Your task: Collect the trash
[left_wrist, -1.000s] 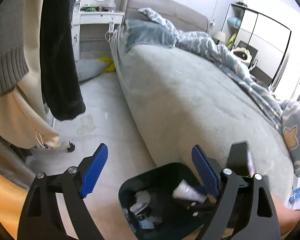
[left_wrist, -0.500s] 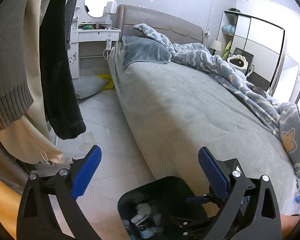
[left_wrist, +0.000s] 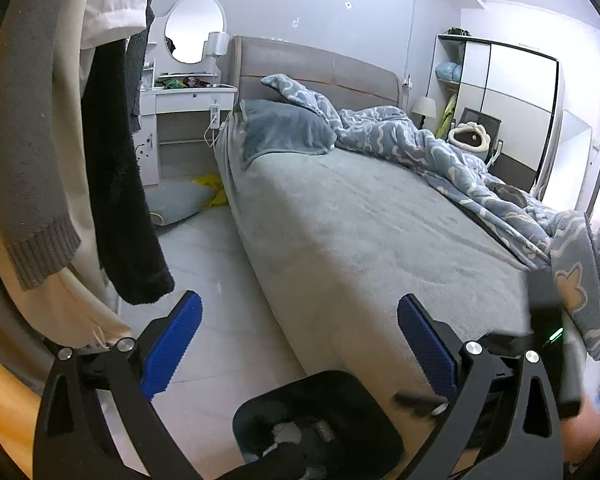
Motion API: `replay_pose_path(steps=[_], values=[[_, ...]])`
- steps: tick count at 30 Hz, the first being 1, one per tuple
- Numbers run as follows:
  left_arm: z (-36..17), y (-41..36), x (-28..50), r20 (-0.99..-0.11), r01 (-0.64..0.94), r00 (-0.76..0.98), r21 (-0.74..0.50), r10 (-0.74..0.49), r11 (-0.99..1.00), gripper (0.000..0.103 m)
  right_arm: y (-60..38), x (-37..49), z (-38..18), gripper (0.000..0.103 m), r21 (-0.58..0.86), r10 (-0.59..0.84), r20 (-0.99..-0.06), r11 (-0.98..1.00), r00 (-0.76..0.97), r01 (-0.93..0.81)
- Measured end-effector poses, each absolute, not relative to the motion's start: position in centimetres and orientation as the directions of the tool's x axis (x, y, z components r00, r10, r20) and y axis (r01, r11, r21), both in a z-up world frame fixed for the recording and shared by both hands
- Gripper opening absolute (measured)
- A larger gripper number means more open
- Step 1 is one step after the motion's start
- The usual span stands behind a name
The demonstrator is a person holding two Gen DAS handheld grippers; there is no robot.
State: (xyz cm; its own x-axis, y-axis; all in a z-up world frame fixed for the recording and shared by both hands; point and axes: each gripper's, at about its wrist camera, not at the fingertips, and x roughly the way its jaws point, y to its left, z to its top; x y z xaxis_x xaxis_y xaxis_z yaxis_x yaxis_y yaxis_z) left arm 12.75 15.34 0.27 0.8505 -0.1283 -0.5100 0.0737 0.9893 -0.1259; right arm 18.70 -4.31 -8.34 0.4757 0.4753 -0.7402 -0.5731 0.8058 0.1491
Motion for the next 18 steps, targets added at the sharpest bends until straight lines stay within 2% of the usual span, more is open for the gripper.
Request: replay_pose_path(steps=[3, 7, 10, 18], values=[[0.5, 15.8, 11.3, -0.510, 0.053, 0.851, -0.144, -0.120, 0.988, 0.100, -7.0, 17.4, -6.4, 0.090, 0.139, 0.464, -0.691, 0.838, 0.555, -0.528], [0.3, 15.8, 8.9, -0.528, -0.006, 0.847, -0.122, -0.060, 0.993, 0.100, -10.3, 15.5, -4.2, 0.092, 0.098, 0.416, -0.655, 0.874, 0.630, -0.476], [0.4, 15.3, 7.1, -0.539, -0.028, 0.842, -0.101, -0.031, 0.995, 0.100, -12.6, 14.0, -2.6, 0.097, 0.085, 0.385, -0.623, 0.899, 0.681, -0.430], [1.7, 12.7, 3.5, -0.536, -0.028, 0.844, -0.043, 0.000, 0.999, 0.100, -20.0, 9.7, 1.8, 0.100, 0.068, 0.294, -0.543, 0.949, 0.786, -0.308]])
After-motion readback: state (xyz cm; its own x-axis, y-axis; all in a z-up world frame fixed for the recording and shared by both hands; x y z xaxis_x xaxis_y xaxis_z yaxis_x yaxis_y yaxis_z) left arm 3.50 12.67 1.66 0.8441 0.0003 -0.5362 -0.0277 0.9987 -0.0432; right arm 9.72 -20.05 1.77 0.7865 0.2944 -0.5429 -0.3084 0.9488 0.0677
